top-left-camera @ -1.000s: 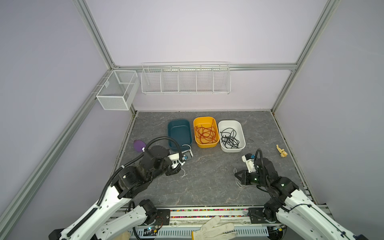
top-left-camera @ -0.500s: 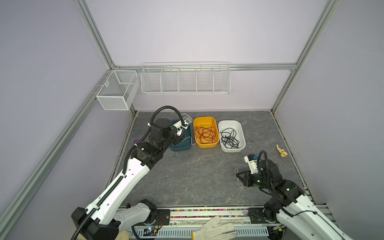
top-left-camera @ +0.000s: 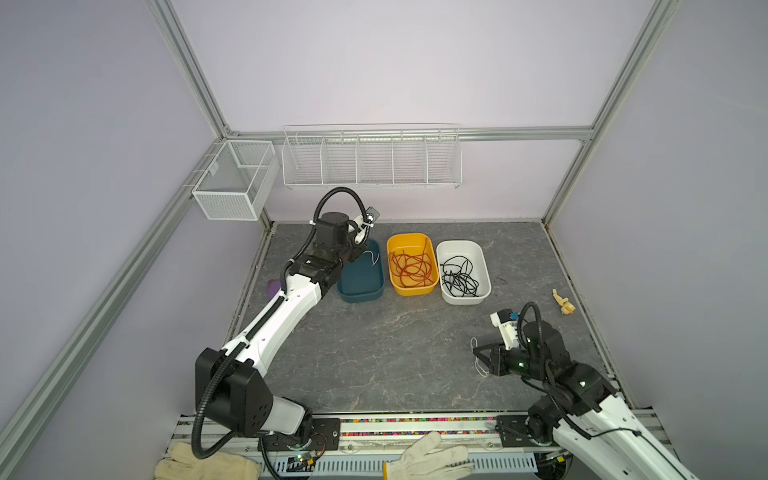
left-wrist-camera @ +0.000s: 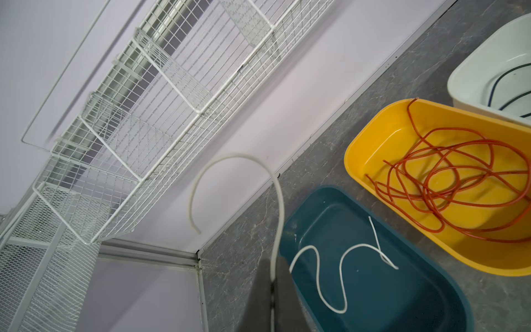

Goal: Untangle the cables
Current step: 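Carry the white wire over the teal tub with the left gripper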

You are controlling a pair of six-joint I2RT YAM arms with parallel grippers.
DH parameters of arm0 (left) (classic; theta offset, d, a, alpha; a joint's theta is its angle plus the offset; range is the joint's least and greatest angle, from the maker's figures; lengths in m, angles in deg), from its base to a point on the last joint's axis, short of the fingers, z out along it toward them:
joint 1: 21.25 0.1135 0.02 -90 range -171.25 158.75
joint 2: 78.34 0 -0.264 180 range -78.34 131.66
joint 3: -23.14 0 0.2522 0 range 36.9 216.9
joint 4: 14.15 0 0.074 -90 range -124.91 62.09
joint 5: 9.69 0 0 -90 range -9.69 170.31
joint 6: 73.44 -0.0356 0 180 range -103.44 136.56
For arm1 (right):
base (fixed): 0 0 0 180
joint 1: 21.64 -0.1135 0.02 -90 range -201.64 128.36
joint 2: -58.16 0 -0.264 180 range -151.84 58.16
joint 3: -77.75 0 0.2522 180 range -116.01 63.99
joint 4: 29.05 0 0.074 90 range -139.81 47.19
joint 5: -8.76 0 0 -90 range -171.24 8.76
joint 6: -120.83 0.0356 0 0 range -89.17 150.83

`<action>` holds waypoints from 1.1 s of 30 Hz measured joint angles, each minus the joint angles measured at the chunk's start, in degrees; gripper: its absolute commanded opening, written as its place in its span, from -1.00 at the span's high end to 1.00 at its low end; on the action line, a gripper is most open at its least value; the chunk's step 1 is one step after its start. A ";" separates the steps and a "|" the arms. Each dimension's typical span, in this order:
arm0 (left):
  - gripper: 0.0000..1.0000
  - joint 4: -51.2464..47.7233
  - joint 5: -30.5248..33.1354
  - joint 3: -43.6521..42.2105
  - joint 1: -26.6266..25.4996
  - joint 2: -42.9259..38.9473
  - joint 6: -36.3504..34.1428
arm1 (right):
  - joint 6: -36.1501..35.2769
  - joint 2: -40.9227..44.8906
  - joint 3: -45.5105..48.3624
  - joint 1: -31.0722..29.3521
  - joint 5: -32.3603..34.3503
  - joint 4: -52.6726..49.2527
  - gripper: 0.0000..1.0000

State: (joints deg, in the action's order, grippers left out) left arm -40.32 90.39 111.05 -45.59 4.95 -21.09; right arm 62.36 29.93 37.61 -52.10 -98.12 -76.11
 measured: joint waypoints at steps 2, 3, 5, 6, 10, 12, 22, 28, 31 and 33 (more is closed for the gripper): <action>1.00 1.18 0.17 -0.24 0.70 0.92 -0.02 | 0.04 0.59 0.00 0.00 -0.22 -0.20 0.88; 1.00 1.73 0.24 -0.48 0.90 1.31 -0.02 | 0.13 0.83 0.00 -0.02 -0.37 -0.33 0.88; 1.00 2.67 0.46 -1.25 1.05 2.21 -0.02 | 0.17 1.49 0.00 -0.02 -0.59 -0.55 0.88; 1.00 2.99 0.59 -1.73 1.05 2.60 -0.02 | 0.17 1.79 0.00 -0.02 -0.70 -0.68 0.88; 1.00 4.24 1.09 -4.59 1.05 5.25 -0.02 | 0.22 2.91 -0.33 -0.07 -1.18 -1.88 0.88; 1.00 4.87 1.49 -6.71 1.05 6.64 0.00 | 0.22 3.34 -0.76 -0.09 -1.25 -2.38 0.88; 1.00 4.72 2.08 -10.01 1.05 11.93 2.60 | 0.24 5.03 -3.43 -0.17 -2.14 -4.42 0.88; 1.00 2.93 2.14 -9.77 1.05 14.56 4.70 | 0.22 5.14 -3.65 -0.44 -2.49 -5.05 0.88; 1.00 1.33 2.05 -9.75 1.05 16.04 5.64 | 0.22 5.11 -3.67 -0.44 -2.49 -5.09 0.88; 1.00 0.48 1.92 -9.68 1.05 16.76 6.23 | 0.22 5.11 -3.76 -0.46 -2.49 -5.20 0.88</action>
State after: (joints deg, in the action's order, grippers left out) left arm -39.84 92.32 101.37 -44.54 21.71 -14.86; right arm 62.58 35.05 33.86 -52.55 -100.61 -81.31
